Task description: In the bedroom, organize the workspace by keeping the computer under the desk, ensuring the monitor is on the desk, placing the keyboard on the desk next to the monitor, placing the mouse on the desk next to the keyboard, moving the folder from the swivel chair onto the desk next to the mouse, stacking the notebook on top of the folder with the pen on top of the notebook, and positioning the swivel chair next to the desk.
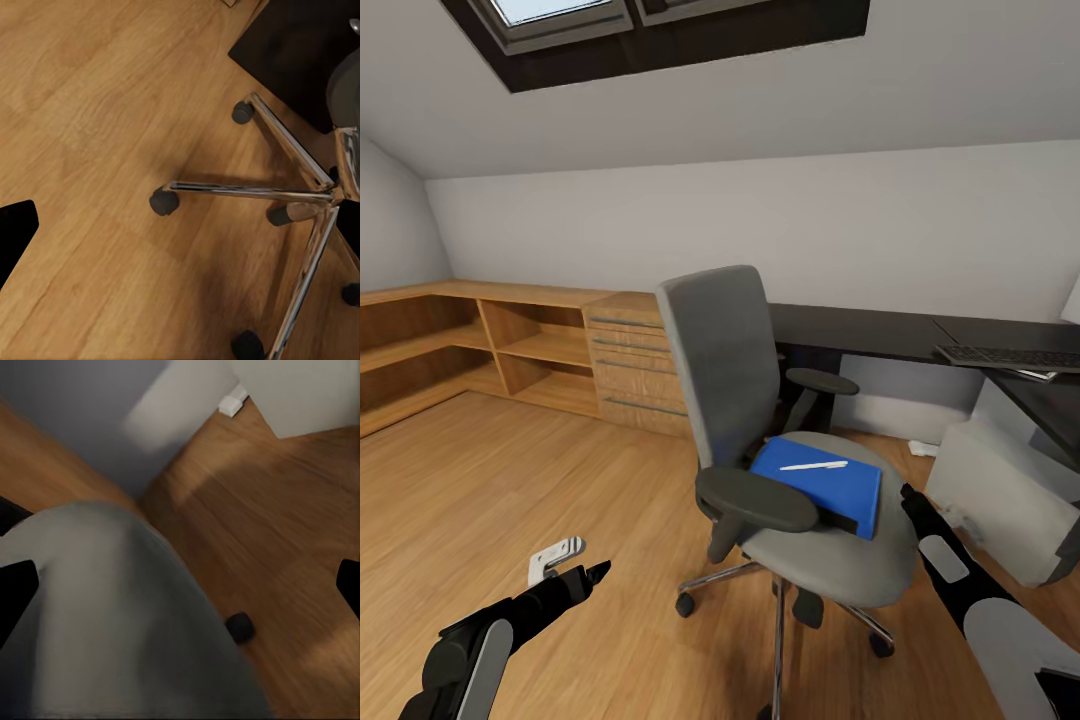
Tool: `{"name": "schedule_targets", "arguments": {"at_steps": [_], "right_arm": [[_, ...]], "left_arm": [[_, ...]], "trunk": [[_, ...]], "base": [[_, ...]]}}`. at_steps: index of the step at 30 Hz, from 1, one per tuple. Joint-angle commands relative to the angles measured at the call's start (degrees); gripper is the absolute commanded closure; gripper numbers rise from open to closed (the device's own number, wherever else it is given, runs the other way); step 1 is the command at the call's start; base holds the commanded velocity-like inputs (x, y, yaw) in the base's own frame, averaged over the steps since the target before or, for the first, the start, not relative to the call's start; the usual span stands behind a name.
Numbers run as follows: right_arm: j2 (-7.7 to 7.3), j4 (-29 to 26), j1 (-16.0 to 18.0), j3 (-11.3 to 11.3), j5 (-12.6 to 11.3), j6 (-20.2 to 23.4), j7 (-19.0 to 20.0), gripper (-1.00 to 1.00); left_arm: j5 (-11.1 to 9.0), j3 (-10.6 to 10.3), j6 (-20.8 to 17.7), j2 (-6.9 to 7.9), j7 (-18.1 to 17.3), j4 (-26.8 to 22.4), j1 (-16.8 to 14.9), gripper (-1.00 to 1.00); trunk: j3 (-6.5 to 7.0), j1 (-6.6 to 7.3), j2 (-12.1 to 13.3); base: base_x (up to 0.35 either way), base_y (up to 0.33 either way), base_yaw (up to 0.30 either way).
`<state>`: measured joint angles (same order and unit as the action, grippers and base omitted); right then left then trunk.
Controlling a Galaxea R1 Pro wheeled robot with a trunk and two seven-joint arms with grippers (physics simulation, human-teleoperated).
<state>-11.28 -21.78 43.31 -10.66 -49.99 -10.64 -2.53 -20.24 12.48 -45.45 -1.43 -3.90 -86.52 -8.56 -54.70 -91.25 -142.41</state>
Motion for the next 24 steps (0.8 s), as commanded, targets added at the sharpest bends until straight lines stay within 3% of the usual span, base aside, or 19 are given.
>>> {"name": "schedule_targets", "arguments": {"at_steps": [1, 7, 9, 13, 20, 24], "right_arm": [[-0.11, -0.03, 0.02, 0.13, -0.84, 0.92, -0.01, -1.0], [-0.95, -0.02, 0.02, 0.07, -1.61, 6.25, 1.12, -1.0], [-1.55, 0.04, 0.02, 0.04, -4.55, 8.5, 1.49, -1.0], [-2.76, 0.14, 0.02, 0.09, -7.57, 12.96, 2.38, -1.0], [-3.97, 0.47, 0.02, 0.07, -9.17, 18.47, 6.64, -1.0], [-4.59, 1.51, 0.02, 0.09, -12.13, 19.53, 8.13, -1.0]], "left_arm": [[0.15, 0.18, -0.34, -0.07, -0.41, -0.03, -0.05, -1.0], [0.12, 0.18, -0.34, -0.07, -0.41, 0.02, -0.04, -1.0], [0.11, 0.18, -0.34, -0.01, -0.41, 0.03, -0.05, -1.0], [0.11, 0.21, -0.34, 0.01, -0.41, 0.04, -0.05, -1.0], [0.16, 0.18, -0.34, -0.05, -0.33, 0.16, -0.04, -1.0], [0.13, 0.18, -0.32, -0.06, -0.32, 0.21, -0.04, -1.0]], "trunk": [[-0.06, 0.01, -0.02], [-0.06, 0.01, -0.02], [-0.06, 0.01, -0.02], [-0.06, 0.01, -0.02], [-0.06, 0.01, -0.02], [-0.06, 0.01, -0.02]], "base": [[0.0, 0.0, 0.0], [0.0, 0.0, 0.0], [0.0, 0.0, 0.0], [0.0, 0.0, 0.0], [0.0, 0.0, 0.0], [0.0, 0.0, 0.0]]}}
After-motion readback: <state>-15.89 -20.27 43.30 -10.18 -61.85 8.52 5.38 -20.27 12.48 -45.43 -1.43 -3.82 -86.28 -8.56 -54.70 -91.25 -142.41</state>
